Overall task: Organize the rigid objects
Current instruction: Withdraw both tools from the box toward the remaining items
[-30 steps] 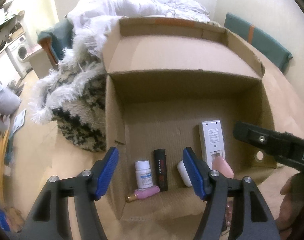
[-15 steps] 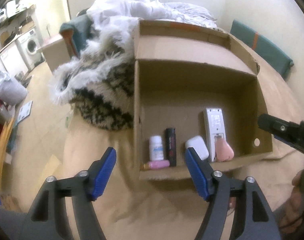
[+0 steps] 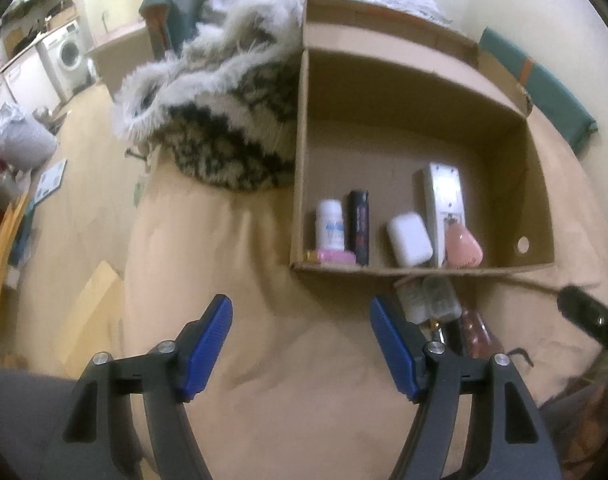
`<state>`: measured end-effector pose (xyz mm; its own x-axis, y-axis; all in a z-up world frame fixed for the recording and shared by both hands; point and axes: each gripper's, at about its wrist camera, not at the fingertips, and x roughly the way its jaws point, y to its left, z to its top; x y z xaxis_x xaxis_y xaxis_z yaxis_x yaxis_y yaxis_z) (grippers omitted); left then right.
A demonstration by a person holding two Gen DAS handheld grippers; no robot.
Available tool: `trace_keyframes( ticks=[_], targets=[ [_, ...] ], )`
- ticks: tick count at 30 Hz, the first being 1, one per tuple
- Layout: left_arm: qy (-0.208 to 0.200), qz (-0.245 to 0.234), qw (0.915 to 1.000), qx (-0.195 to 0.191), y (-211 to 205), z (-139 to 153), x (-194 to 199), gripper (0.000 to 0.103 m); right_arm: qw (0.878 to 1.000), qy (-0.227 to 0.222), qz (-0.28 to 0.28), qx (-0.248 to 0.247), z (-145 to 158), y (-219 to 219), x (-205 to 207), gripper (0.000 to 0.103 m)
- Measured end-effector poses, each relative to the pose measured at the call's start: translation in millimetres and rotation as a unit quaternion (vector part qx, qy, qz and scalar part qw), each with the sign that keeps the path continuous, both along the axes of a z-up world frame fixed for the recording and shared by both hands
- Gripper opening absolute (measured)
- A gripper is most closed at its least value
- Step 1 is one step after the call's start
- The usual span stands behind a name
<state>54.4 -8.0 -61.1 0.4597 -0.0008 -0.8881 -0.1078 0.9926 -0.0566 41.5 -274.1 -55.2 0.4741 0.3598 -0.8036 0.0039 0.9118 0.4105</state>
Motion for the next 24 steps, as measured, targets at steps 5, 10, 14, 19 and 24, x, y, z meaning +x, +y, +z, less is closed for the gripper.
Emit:
trace_keyframes(
  ticks=[5, 10, 14, 19, 24],
  targets=[
    [0.026, -0.001, 0.9996, -0.009, 1, -17, 3, 0.069, 0.998, 0.051, -0.042, -0.015, -24, -11, -9, 0.101],
    [0.055, -0.005, 0.9984, -0.014, -8, -37, 13, 0.069, 0.994, 0.072, -0.073, 0.021, -33, -22, -5, 0.101],
    [0.069, -0.037, 0.9967, -0.019, -33, -51, 25, 0.069, 0.994, 0.07, -0.081, 0.03, -32, -25, -2, 0.101],
    [0.107, -0.028, 0.9921, -0.06, -50, -78, 49, 0.068, 0.993, 0.072, -0.075, 0.051, -30, -23, 1, 0.101],
    [0.094, -0.017, 0.9931, -0.067, -59, -86, 60, 0.067, 0.993, 0.072, -0.074, 0.057, -31, -23, 3, 0.101]
  ],
)
